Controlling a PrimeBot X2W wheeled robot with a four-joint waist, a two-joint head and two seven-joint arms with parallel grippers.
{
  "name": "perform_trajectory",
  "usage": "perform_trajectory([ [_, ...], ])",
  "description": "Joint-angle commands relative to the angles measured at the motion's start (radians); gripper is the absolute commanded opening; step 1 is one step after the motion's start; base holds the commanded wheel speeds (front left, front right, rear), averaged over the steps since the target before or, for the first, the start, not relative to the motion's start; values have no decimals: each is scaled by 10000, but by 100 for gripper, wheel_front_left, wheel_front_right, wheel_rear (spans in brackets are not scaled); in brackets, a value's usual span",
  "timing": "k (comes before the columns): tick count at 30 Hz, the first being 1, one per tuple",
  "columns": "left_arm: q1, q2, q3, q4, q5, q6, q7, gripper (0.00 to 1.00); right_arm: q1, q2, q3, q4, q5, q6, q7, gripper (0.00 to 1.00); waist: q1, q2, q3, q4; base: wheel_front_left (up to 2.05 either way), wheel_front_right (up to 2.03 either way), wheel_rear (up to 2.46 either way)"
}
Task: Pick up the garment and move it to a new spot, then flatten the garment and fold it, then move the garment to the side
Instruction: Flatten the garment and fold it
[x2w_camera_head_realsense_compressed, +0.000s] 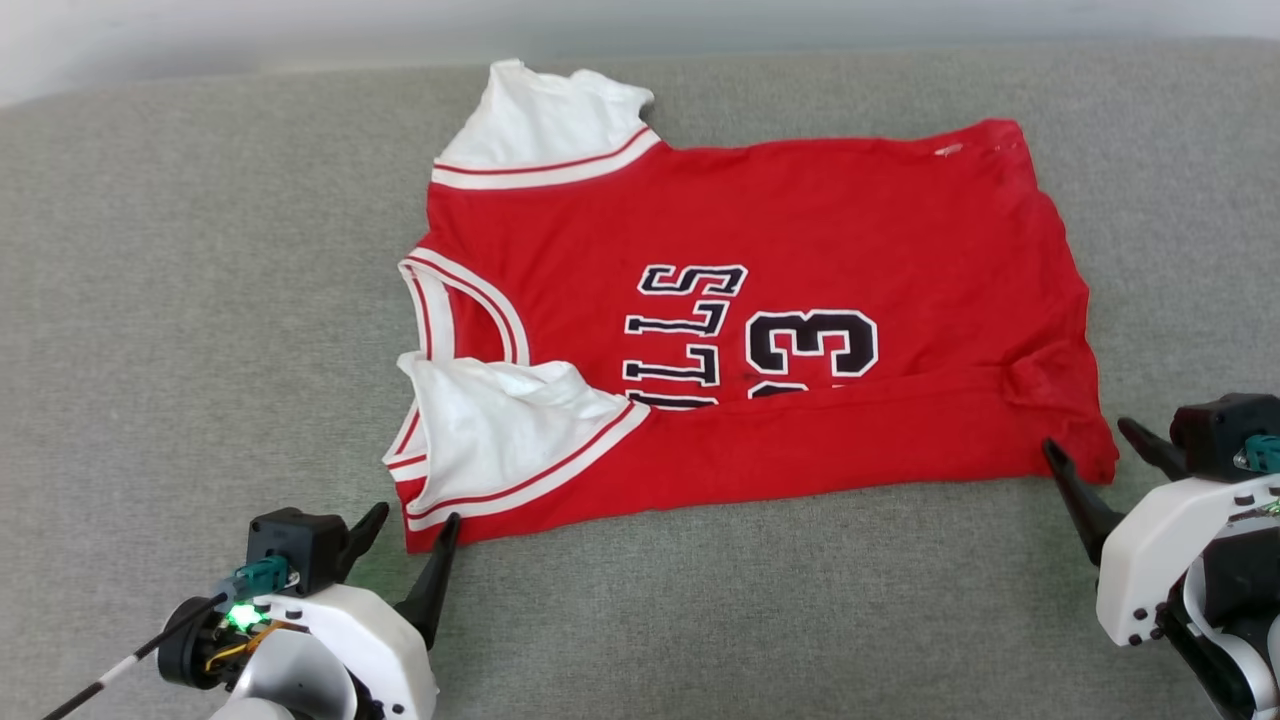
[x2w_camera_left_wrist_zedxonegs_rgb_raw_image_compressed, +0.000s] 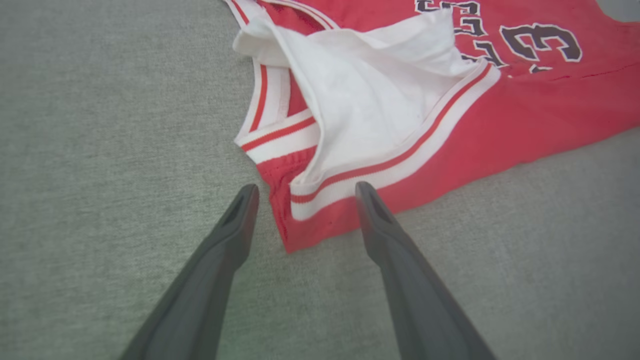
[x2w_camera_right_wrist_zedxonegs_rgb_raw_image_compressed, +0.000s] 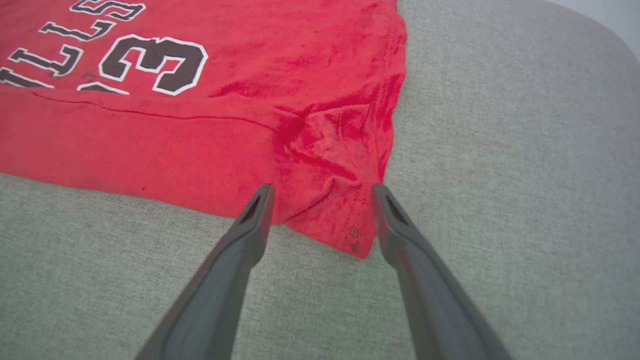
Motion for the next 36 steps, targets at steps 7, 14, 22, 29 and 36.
perform_trajectory([
  [7, -107, 136, 62, 309, 205, 908, 953, 100, 171, 481, -177, -631, -184, -4, 89, 100, 0, 0, 478, -213, 0, 0, 0],
  [14, -33, 49, -299, 692, -54, 686, 1594, 46, 192, 481, -332, -767, -324, -4, 129, 100, 0, 0, 678, -237, 0, 0, 0],
  [22, -125, -55, -447, 381, -122, 272, 1161, 0, -41, 366, -642, -375, -337, -4, 519, 100, 0, 0, 336, 21, 0, 0, 0],
  [29, -96, 81, -365, -650, 99, 274, 632, 0, -444, 324, -1063, 591, -509, -5, 1274, 100, 0, 0, 212, 407, 0, 0, 0],
  [36, -212, 190, -706, -1659, 356, 90, 669, 0, -683, 479, -1449, 1900, -485, -5, 1756, 100, 0, 0, 458, 770, 0, 0, 0],
])
